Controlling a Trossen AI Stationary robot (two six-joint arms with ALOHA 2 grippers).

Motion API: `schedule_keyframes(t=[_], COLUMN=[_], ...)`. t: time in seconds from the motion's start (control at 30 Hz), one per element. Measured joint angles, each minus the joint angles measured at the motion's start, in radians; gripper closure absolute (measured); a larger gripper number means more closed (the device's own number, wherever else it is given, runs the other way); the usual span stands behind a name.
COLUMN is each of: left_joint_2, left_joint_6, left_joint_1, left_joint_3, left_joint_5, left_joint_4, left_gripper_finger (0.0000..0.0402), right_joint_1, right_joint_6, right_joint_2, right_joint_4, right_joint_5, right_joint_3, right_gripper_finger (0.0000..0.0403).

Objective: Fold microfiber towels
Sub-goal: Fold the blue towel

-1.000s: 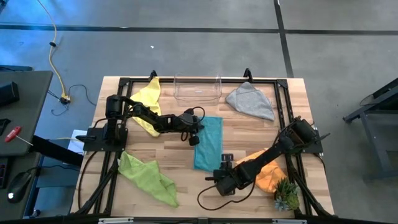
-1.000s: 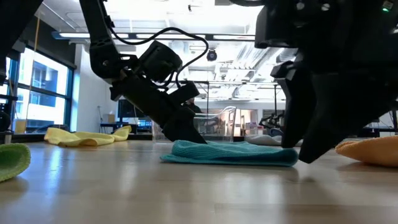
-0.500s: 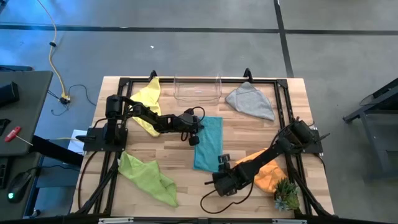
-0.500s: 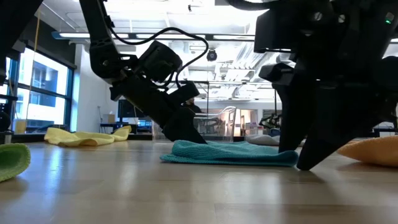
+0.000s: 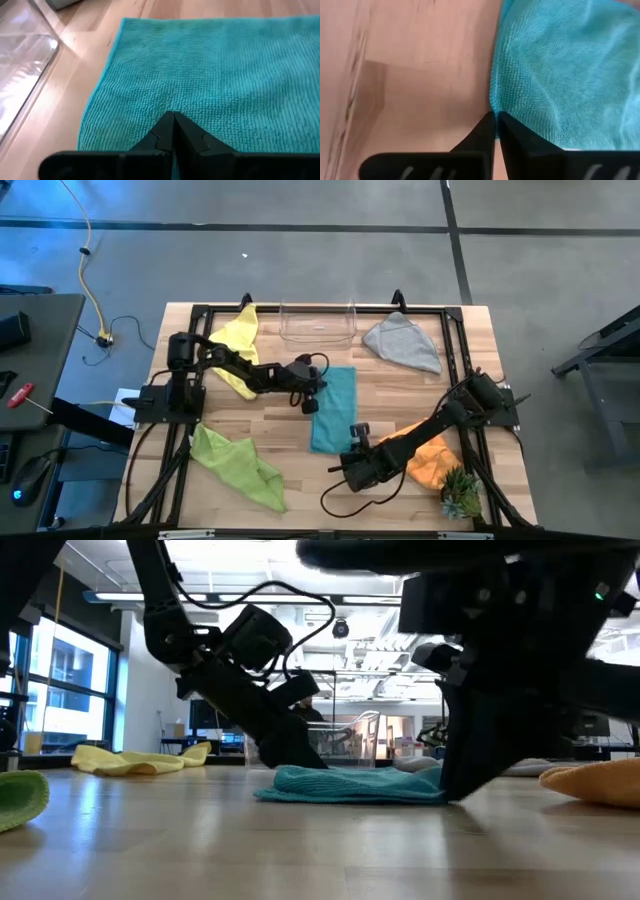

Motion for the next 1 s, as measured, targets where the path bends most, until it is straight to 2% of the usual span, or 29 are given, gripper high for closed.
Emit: schedule_keyframes(t=[0.17, 0.3, 0.5, 0.67, 0.83, 1.0], left_joint_2=[-0.133, -0.250, -0.378, -0.390, -0.369, -0.286], left_joint_6=[0.055, 0.078, 0.068, 0.013, -0.045, -0.063], left_joint_1=[-0.026, -0.068, -0.169, -0.312, -0.491, -0.621], left_joint_3=[-0.003, -0.003, -0.005, -0.071, -0.140, -0.114], left_joint_5=[0.009, 0.068, 0.142, 0.189, 0.026, -0.134], left_joint_4=[-0.129, -0.300, -0.505, -0.457, -0.285, -0.190], left_gripper_finger=[0.0402, 0.0390, 0.0339, 0.0287, 0.0243, 0.0214], right_joint_1=[0.000, 0.000, -0.002, -0.011, -0.013, -0.013], right_joint_6=[0.002, 0.006, 0.045, 0.105, 0.134, 0.128], right_joint_2=[-0.043, -0.069, -0.095, -0.102, -0.102, -0.102], right_joint_4=[0.014, 0.029, 0.058, 0.063, 0.058, 0.068], right_joint_5=[-0.008, -0.017, -0.023, -0.022, -0.022, -0.022], right_joint_3=[0.000, 0.001, 0.001, 0.003, 0.003, 0.003], right_gripper_finger=[0.0399, 0.0401, 0.0401, 0.0401, 0.0401, 0.0401])
